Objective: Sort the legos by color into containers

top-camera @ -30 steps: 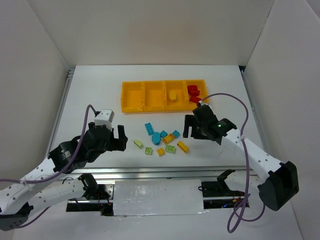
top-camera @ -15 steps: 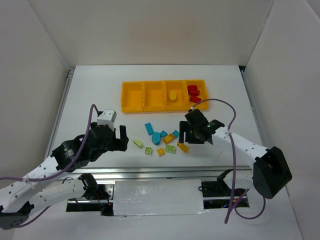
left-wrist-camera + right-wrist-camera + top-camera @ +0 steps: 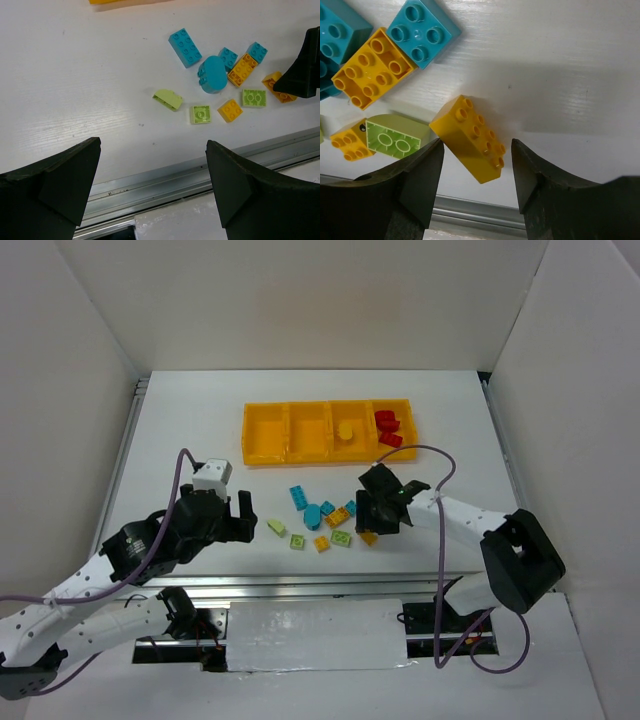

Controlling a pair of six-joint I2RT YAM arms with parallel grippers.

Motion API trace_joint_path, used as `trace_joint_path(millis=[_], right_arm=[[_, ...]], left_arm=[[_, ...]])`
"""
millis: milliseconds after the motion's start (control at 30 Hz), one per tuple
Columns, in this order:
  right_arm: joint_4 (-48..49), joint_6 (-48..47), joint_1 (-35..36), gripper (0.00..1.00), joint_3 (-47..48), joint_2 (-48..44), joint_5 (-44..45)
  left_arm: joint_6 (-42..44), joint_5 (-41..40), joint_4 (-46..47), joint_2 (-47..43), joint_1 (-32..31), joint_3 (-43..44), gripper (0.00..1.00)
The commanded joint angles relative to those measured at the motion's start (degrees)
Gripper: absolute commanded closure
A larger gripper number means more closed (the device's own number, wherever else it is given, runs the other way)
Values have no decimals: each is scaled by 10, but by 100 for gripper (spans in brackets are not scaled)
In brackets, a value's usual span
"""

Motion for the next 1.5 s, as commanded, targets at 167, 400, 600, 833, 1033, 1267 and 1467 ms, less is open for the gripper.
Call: trace_joint_path(millis=[167,400,600,833,1033,1267,1467], right_arm=[[14,21,6,45,-4,20,27],[-4,35,5,63,2,25,45],[-9,44,5,100,4,28,45],[-53,51,10,100,101,-62,71],[-76,-4,-32,100,326,103,66],[-214,-49,-73,100,663,340,105],[-238,-92,-120,99,791,440,109]], left_arm=[[13,0,17,-8,-3,-4,0],[12,0,16,-13,-3,-5,1],[13,1,17,-16,-3,-5,1],[9,-8,11,-18,-3,-2,1],[-3,-26,6,-35,-3,-4,0],[-7,-29,5,-37,-7,-5,0],[-5,-28,5,-36,-10,-5,0]])
